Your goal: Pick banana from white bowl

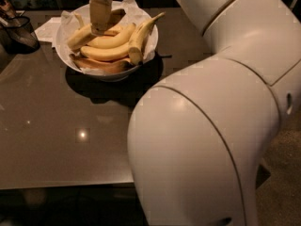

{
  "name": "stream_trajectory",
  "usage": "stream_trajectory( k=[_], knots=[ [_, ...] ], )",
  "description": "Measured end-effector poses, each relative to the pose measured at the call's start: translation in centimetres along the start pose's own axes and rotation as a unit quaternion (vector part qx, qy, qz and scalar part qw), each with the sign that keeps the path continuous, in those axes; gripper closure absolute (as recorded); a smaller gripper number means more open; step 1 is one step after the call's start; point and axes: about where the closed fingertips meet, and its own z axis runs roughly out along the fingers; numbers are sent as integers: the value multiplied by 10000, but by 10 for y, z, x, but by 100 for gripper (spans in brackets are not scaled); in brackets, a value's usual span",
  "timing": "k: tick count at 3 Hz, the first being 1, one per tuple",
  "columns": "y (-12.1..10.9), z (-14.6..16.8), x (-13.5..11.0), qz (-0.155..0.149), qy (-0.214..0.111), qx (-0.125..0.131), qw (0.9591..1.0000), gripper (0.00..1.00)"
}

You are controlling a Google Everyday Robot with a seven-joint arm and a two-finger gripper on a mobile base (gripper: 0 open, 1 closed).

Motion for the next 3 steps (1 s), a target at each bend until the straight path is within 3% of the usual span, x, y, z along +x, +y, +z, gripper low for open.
stream_trajectory(
  k=[2, 3],
  knots=[
    [9, -37, 3, -174, -775, 15, 9968, 100],
    [13, -49, 6, -210, -996, 11, 9948, 100]
  ],
)
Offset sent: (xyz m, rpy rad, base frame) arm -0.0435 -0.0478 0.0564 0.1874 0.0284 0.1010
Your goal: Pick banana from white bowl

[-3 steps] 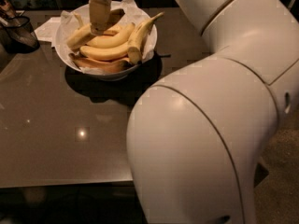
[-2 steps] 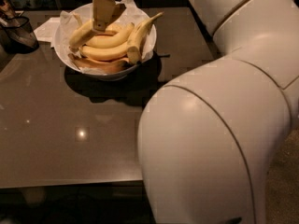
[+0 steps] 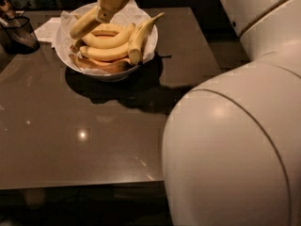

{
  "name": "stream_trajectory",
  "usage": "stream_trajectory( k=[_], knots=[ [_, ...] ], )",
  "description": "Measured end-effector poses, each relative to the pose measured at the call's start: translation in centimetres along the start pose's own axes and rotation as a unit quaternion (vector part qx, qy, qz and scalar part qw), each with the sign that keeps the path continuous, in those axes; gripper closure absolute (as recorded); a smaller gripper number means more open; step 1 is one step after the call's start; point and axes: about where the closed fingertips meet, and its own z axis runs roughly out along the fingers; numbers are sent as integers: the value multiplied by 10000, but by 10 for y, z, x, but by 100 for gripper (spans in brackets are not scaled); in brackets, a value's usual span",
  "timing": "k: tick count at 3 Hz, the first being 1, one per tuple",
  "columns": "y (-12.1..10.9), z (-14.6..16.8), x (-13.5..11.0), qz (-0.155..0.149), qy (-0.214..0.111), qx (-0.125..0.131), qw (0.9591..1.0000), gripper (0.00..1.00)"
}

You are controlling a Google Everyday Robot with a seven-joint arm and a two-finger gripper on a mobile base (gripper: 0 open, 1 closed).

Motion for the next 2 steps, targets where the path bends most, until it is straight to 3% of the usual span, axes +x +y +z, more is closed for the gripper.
stream_trajectory(
  k=[2],
  knots=[
    [18, -31, -21, -480, -483, -2, 9977, 100]
  ],
)
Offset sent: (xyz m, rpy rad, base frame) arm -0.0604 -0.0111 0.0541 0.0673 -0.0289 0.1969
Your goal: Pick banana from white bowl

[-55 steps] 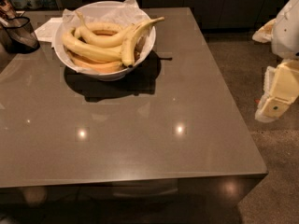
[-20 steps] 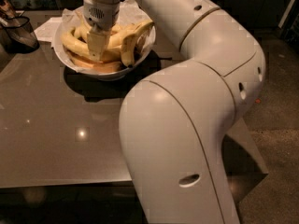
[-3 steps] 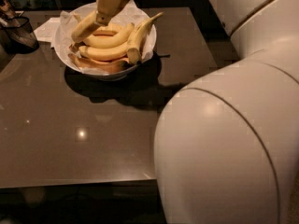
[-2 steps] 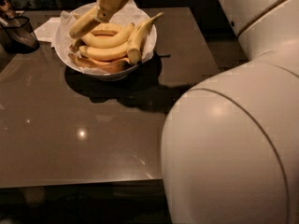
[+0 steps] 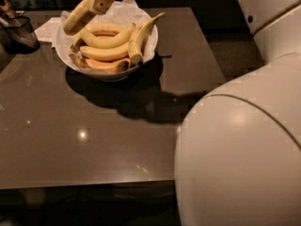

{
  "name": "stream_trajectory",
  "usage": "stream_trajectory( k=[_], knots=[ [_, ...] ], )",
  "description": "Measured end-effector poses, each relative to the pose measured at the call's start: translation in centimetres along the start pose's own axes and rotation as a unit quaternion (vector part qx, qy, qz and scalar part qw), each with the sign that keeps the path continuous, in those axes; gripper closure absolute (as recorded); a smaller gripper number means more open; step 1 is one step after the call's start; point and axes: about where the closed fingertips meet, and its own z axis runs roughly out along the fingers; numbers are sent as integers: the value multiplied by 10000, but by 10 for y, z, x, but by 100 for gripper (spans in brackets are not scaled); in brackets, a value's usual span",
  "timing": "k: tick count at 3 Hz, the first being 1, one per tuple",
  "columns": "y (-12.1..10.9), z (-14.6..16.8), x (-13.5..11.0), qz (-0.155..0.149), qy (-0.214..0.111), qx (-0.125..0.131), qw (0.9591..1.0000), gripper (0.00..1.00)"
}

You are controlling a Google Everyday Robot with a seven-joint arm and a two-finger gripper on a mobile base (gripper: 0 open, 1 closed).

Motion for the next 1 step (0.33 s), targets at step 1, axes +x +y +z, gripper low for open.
stream_trajectory(
  k=[1],
  knots=[
    [9, -12, -17, -268, -131, 20, 9996, 100]
  ],
)
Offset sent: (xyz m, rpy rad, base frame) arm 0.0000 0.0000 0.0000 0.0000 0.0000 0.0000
